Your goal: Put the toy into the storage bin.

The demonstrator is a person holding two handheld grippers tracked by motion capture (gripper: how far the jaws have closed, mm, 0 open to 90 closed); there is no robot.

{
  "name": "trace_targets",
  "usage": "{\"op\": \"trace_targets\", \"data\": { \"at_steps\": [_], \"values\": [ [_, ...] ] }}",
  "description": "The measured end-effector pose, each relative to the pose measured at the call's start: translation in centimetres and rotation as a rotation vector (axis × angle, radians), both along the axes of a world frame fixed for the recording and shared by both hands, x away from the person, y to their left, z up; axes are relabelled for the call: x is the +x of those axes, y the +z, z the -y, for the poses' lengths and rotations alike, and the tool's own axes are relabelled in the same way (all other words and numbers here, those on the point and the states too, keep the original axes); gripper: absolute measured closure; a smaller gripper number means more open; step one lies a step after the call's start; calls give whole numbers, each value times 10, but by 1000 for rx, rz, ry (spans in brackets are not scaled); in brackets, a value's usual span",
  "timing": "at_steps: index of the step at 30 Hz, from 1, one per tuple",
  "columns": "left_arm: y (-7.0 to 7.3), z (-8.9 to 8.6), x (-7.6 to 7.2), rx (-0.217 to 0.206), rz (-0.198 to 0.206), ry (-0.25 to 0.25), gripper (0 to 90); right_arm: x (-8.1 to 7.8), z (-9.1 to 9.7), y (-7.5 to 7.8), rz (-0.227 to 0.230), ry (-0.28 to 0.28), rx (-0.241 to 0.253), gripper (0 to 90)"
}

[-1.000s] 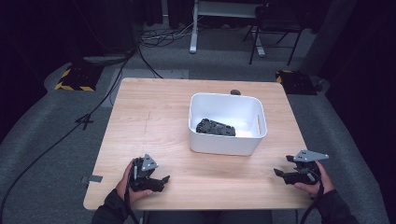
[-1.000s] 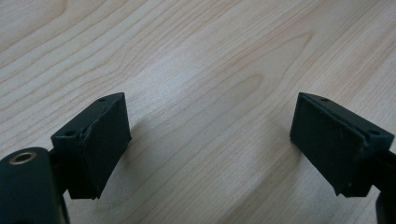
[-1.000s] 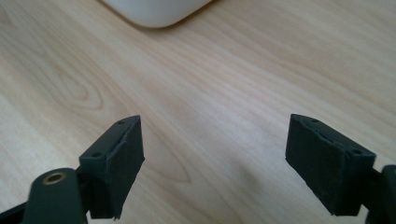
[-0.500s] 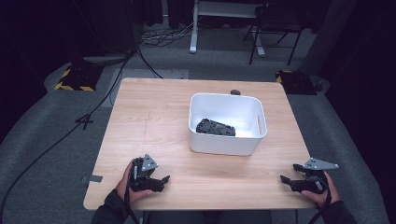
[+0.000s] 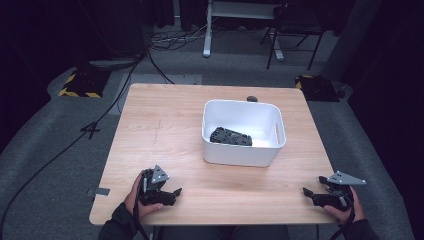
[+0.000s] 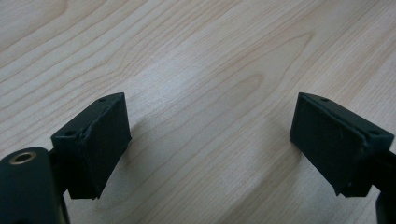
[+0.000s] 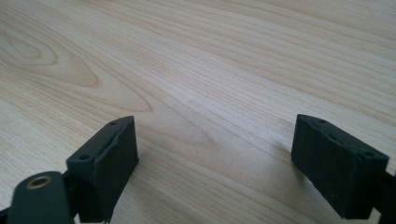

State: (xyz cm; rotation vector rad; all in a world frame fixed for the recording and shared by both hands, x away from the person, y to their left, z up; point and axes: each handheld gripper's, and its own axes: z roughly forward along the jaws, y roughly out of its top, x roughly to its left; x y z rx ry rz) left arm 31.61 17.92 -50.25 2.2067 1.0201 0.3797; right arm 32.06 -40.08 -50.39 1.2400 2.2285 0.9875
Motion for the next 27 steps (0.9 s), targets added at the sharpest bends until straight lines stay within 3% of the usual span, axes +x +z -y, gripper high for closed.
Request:
{"op": "trace_targets", "data": {
  "at_steps": [27],
  "values": [
    [-1,0,1,-10,-11,-12,123,1,0,0,-5,-23,-2,152]
  ]
}}
